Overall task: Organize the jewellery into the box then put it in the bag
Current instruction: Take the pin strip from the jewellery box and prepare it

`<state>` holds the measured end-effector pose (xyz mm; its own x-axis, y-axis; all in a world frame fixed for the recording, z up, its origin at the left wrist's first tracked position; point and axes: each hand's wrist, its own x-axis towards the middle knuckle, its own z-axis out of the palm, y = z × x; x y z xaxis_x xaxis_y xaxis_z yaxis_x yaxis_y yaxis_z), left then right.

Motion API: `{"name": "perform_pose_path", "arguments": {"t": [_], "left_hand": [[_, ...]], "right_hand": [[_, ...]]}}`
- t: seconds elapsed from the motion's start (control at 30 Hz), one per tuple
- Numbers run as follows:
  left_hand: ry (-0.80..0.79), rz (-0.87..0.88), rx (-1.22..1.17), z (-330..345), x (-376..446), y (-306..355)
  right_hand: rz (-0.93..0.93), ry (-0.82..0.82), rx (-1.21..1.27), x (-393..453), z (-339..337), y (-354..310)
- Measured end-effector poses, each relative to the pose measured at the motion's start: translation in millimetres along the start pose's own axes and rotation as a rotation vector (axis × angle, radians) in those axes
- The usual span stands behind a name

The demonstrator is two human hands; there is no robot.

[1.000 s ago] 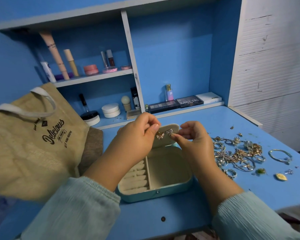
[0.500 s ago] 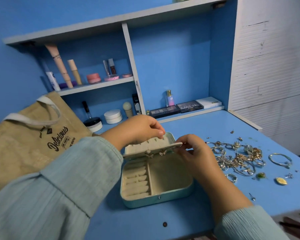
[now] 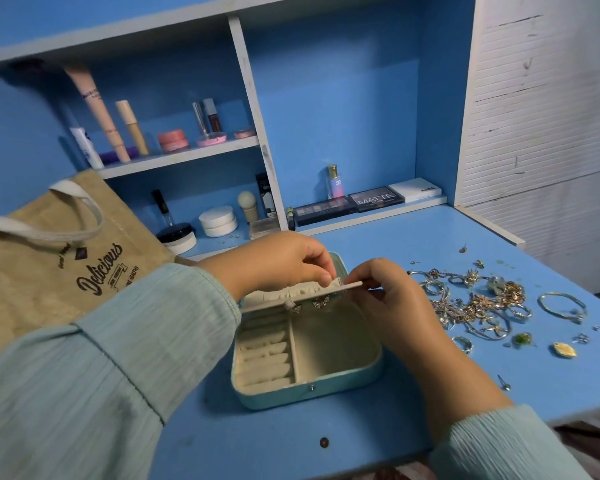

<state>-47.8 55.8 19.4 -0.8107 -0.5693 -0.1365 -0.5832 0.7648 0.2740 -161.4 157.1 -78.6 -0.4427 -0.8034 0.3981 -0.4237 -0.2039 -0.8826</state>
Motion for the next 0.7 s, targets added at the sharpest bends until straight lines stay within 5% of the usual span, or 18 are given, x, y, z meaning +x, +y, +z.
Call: {"name": "perform_pose_path", "arguments": {"t": [0.7], "left_hand": [[0.135, 0.265, 0.513, 8.9, 8.2, 3.2]], "right_hand": [[0.001, -0.011, -0.012, -2.0, -2.8, -5.6]]}}
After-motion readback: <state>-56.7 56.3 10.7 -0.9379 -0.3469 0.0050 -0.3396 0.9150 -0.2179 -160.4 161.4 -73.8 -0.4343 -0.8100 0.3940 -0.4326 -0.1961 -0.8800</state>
